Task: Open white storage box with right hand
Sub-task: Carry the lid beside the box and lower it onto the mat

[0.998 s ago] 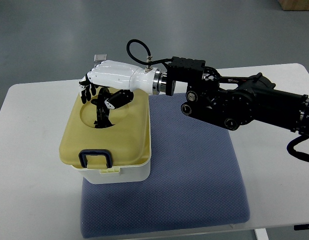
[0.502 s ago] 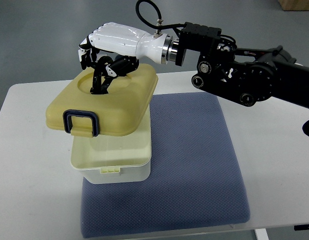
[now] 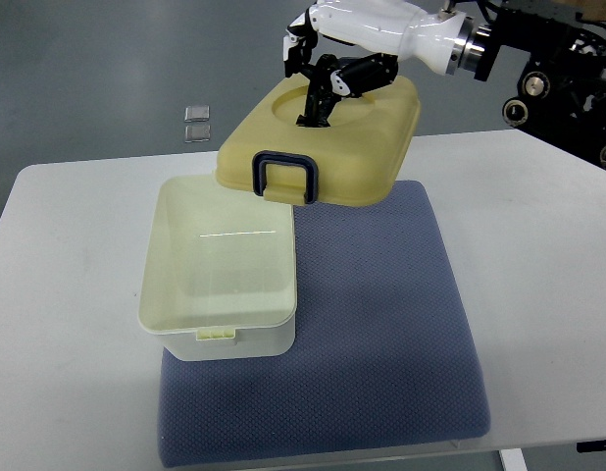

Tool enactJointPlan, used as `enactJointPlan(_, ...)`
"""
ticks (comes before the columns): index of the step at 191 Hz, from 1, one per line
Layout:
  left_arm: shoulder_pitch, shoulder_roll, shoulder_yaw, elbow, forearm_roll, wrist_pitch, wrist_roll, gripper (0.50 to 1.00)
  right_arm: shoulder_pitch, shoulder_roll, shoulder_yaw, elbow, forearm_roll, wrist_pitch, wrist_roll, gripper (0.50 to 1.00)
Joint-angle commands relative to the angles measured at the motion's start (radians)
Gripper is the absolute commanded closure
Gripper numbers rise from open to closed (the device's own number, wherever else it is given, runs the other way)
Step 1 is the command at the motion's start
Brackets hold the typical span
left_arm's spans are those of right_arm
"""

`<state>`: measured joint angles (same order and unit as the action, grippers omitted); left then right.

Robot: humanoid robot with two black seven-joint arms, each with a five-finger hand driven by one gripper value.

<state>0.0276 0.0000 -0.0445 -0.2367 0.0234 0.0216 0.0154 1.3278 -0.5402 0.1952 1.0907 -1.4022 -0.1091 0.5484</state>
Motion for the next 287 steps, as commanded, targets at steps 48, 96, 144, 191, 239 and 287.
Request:
enactJointPlan(48,0.0,0.0,0.001,-0.003,0.001,0.0,0.0,0.5,-0.121,-0.178,-0.083,-0.012,-0.017,-0.001,0.063,1.0)
enactJointPlan(96,0.0,0.0,0.001,-0.003,0.001,0.001,0.0,0.5,-0.187,-0.211,-0.195,-0.037,-0.024,-0.069,0.063,1.0)
enactJointPlan(144,0.0,0.0,0.003,-0.003,0.001,0.001,0.0,0.5,-0.236,-0.182,-0.252,-0.078,-0.024,-0.188,0.063,1.0)
enactJointPlan(191,0.0,0.0,0.003,-0.004,0.001,0.0,0.0,0.5,-0.269,-0.078,-0.253,-0.089,-0.038,-0.231,0.063,1.0)
enactJointPlan(239,0.0,0.0,0.001,-0.003,0.001,0.0,0.0,0.5,-0.285,-0.003,-0.252,-0.089,-0.038,-0.296,0.063,1.0)
enactJointPlan(287,0.0,0.0,0.001,-0.004,0.001,0.0,0.0,0.5,-0.314,0.039,-0.252,-0.089,-0.04,-0.311,0.063,1.0)
